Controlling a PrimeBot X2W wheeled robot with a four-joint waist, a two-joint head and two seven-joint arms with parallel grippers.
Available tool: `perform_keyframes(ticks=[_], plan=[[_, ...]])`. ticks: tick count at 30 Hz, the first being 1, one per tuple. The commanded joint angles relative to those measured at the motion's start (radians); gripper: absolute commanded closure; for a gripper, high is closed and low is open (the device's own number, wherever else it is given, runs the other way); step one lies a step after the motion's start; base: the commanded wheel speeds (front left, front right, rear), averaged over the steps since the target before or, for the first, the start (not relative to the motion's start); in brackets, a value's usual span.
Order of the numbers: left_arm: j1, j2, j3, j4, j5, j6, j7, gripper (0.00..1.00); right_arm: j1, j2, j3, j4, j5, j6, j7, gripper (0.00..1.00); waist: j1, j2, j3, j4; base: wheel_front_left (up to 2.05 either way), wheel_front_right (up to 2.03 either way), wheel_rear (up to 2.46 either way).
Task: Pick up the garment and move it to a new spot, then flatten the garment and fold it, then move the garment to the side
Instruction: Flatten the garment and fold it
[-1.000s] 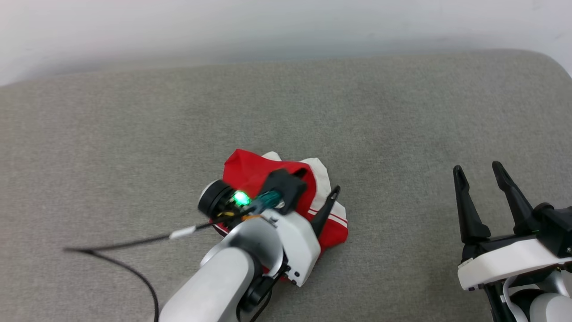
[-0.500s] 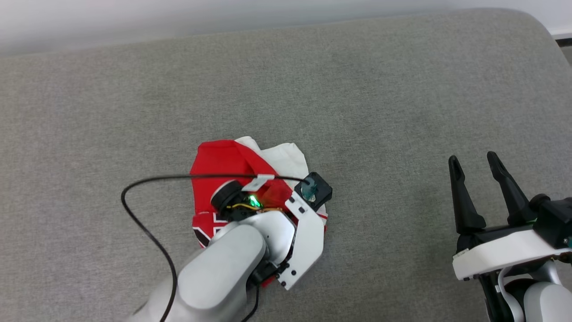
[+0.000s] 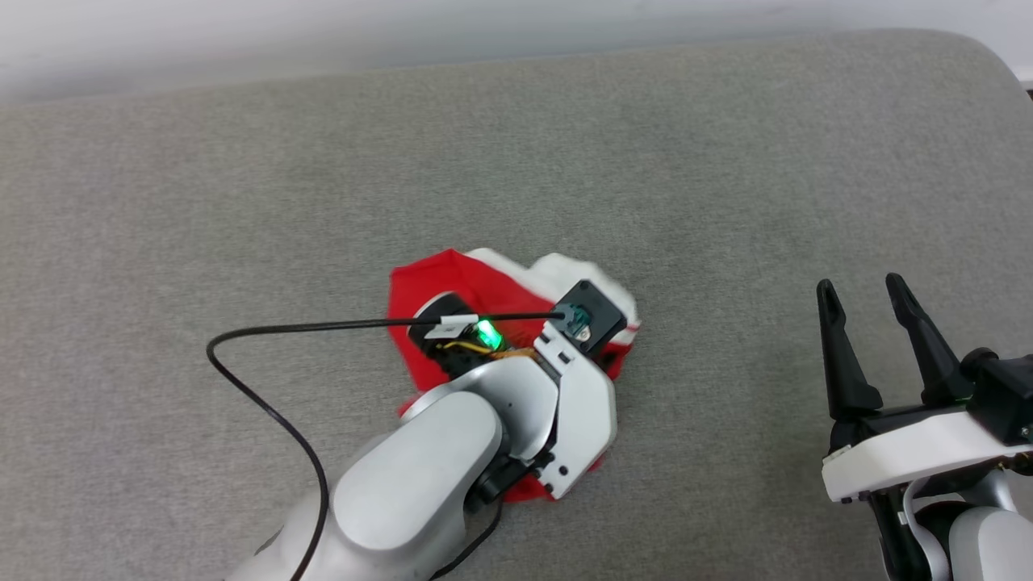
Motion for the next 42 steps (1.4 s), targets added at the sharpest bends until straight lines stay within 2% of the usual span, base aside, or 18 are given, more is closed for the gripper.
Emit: perform_keyframes(ticks=[1, 5, 12, 16, 20, 22, 25, 26, 27, 32, 42], plan=[[-0.017, -0.007, 0.015, -0.031, -0.006, 0.011, -0.03, 1.0, 0.002, 0.002, -0.004, -0.005, -0.007, -0.001, 0.003, 0.0, 0.0, 0.0, -0.014, 0.018, 0.0, 0.0, 0.0], [0.012, -0.01, 0.074, -0.15, -0.017, 0.063, -0.123, 1.0, 0.011, 0.002, -0.012, -0.014, -0.012, -0.001, 0.012, 0.0, 0.0, 0.0, -0.029, 0.051, 0.0, 0.0, 0.0], [0.217, 0.039, 0.23, -0.289, -0.114, 0.224, -0.217, 1.0, 0.021, 0.002, -0.015, -0.027, -0.01, -0.001, 0.028, 0.0, 0.0, 0.0, -0.039, 0.091, 0.0, 0.0, 0.0], [0.372, 0.07, 0.31, -0.267, -0.187, 0.297, -0.244, 1.0, 0.017, 0.002, -0.013, -0.029, -0.012, -0.001, 0.031, 0.0, 0.0, 0.0, -0.038, 0.103, 0.0, 0.0, 0.0], [0.495, 0.103, 0.387, -0.217, -0.245, 0.351, -0.276, 1.0, 0.019, 0.002, -0.012, -0.028, -0.012, -0.001, 0.033, 0.0, 0.0, 0.0, -0.039, 0.11, 0.0, 0.0, 0.0], [0.544, 0.117, 0.42, -0.195, -0.267, 0.37, -0.287, 1.0, 0.022, 0.001, -0.014, -0.025, -0.012, -0.001, 0.033, 0.0, 0.0, 0.0, -0.043, 0.114, 0.0, 0.0, 0.0], [0.593, 0.135, 0.437, -0.177, -0.288, 0.373, -0.29, 1.0, 0.027, -0.001, -0.016, -0.022, -0.011, -0.001, 0.033, 0.0, 0.0, 0.0, -0.048, 0.118, 0.0, 0.0, 0.0], [0.599, 0.138, 0.436, -0.175, -0.289, 0.37, -0.289, 0.76, 0.029, -0.001, -0.016, -0.02, -0.011, -0.001, 0.033, 0.0, 0.0, 0.0, -0.05, 0.12, 0.0, 0.0, 0.0], [0.601, 0.139, 0.434, -0.179, -0.287, 0.365, -0.295, 0.0, 0.03, -0.001, -0.015, -0.019, -0.011, -0.001, 0.034, 0.0, 0.0, 0.0, -0.052, 0.121, 0.0, 0.0, 0.0], [0.569, 0.134, 0.441, -0.221, -0.242, 0.377, -0.373, 0.0, 0.034, -0.002, -0.009, -0.017, -0.012, -0.001, 0.04, 0.0, 0.0, 0.0, -0.074, 0.12, 0.0, 0.0, 0.0], [0.526, 0.181, 0.446, -0.34, -0.086, 0.431, -0.549, 0.0, 0.06, -0.001, -0.01, -0.024, -0.014, -0.001, 0.048, 0.0, 0.0, 0.0, -0.123, 0.106, 0.0, 0.0, 0.0]])
